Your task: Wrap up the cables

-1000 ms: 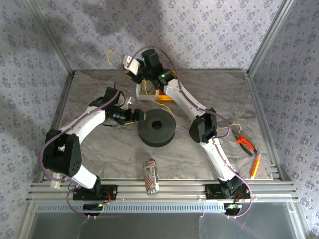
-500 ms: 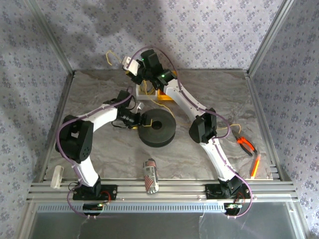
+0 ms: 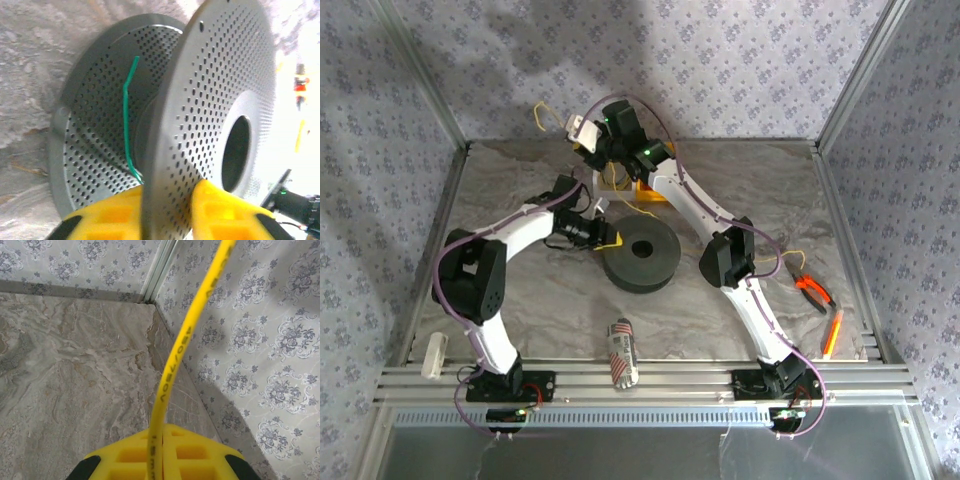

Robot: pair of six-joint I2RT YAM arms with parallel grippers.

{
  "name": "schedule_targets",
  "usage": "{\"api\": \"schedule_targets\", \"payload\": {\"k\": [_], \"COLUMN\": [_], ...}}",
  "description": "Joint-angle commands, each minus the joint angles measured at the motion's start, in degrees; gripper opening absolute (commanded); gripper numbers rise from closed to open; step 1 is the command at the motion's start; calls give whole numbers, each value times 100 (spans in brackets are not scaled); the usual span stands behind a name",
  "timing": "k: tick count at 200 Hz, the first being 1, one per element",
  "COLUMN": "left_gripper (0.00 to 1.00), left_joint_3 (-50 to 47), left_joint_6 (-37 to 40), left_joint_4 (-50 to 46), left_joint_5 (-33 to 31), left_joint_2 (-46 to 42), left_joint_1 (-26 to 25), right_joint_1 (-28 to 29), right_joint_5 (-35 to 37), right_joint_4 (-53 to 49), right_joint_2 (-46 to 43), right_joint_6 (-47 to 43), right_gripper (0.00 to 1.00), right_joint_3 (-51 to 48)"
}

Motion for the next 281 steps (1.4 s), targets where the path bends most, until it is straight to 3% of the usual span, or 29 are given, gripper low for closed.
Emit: {"api": "schedule_targets", "payload": {"k": [1, 28, 76, 115, 200, 217, 241, 281], "left_gripper": [2, 0, 0, 0, 0, 22, 42, 63], "left_joint_3": [28, 305, 1505, 1924, 2027, 2101, 2312, 3261], "left_joint_6": [234, 667, 1455, 1634, 1588, 1608, 1736, 1985], "left_joint_4": [-549, -1334, -3192, -3505, -3171, -3230, -3376, -4141], "left_joint_5": [-900, -1460, -3436, -4506, -4487, -4515, -4555, -5033], "left_joint_2": [-282, -819, -1303, -1162, -846, -853, -937, -1417], "left_joint_1": [268, 530, 579, 581, 581, 579, 581, 590], "right_joint_1": [27, 23, 32, 39, 61, 65, 67, 65], "right_joint_5": [70, 74, 322, 375, 410, 419, 419, 410], "right_joint_4": [-29, 58, 297, 388, 239, 221, 223, 192], "right_joint_2": [-86, -77, -27, 12, 29, 27, 36, 19], "right_joint_6": [-10, 15, 122, 190, 86, 95, 104, 74], "right_gripper": [0, 0, 0, 0, 0, 0, 0, 0], "right_joint_3": [188, 188, 175, 179, 164, 153, 119, -24]}}
